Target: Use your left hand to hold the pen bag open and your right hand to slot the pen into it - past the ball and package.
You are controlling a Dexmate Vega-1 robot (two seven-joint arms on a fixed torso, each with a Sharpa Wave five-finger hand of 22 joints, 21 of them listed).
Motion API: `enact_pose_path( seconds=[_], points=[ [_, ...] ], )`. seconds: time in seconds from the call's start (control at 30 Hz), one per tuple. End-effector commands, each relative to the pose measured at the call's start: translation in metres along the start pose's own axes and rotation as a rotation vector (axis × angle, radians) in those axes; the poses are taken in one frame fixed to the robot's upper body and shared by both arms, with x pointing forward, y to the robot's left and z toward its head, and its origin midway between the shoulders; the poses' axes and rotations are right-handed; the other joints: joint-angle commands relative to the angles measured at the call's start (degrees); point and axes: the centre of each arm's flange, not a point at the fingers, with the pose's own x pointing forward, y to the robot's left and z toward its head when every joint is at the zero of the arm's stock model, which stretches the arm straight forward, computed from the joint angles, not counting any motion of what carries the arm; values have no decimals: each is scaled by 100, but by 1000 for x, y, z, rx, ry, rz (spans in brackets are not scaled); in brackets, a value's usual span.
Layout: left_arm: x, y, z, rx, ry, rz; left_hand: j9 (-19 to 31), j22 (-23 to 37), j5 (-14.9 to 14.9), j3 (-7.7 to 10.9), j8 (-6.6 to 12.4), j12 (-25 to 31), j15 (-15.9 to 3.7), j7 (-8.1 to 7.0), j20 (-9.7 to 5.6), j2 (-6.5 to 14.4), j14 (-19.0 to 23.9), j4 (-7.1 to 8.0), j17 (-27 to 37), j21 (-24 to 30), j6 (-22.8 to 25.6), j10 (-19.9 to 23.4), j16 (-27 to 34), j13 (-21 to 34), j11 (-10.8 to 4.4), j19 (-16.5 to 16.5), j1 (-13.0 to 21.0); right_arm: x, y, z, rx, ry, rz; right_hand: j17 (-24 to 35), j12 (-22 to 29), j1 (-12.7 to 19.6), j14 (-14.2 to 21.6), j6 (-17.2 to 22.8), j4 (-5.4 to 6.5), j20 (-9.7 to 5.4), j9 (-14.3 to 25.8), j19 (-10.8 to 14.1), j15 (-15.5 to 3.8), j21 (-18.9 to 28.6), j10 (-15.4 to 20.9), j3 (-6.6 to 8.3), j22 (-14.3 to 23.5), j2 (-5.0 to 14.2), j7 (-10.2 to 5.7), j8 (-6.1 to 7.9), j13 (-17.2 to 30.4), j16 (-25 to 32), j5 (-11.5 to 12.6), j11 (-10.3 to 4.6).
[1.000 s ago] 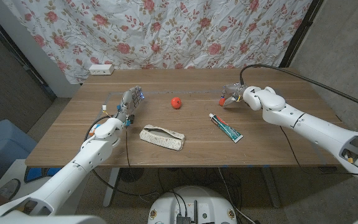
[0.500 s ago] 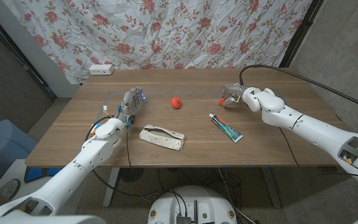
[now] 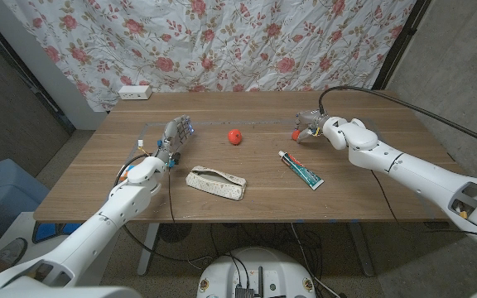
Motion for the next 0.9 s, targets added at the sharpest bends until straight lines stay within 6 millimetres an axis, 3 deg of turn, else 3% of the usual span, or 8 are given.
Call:
enact_pose_path(
  seconds=[0.03, 0.73, 0.9],
  points=[
    [1, 3, 5, 16, 6, -13, 24, 27, -13, 51, -34, -17, -8, 9, -1, 388, 41, -9, 14, 7, 60, 12, -5, 29, 14, 36, -54, -3, -5, 2, -2, -9, -30, 28, 33, 45, 72, 79, 26, 4, 25, 81, -27, 14, 71, 28, 12, 47, -13, 49, 10, 35, 4, 0],
    [-25, 1, 23, 81, -19, -37, 25, 26, -19, 67, -15, -12, -9, -3, 8, 359, 45, -40, 7, 8, 119, 33, -12, 30, -5, 53, -44, -22, -28, 5, 5, -16, -34, 41, 23, 75, 85, 166, 37, 12, 36, 87, -27, -4, 112, 7, 12, 52, -18, 101, 9, 38, -4, -6],
    [-30, 0, 29, 117, -16, -60, 23, 23, -32, 71, 11, -3, -27, -57, -1, 307, 51, -130, -3, 4, 219, 69, -17, 29, -34, 58, 0, -27, -31, 6, 13, -9, -42, 44, 23, 73, 91, 176, 43, 20, 38, 85, -29, -9, 130, -1, 13, 51, -18, 108, 9, 40, -7, -8]
  ],
)
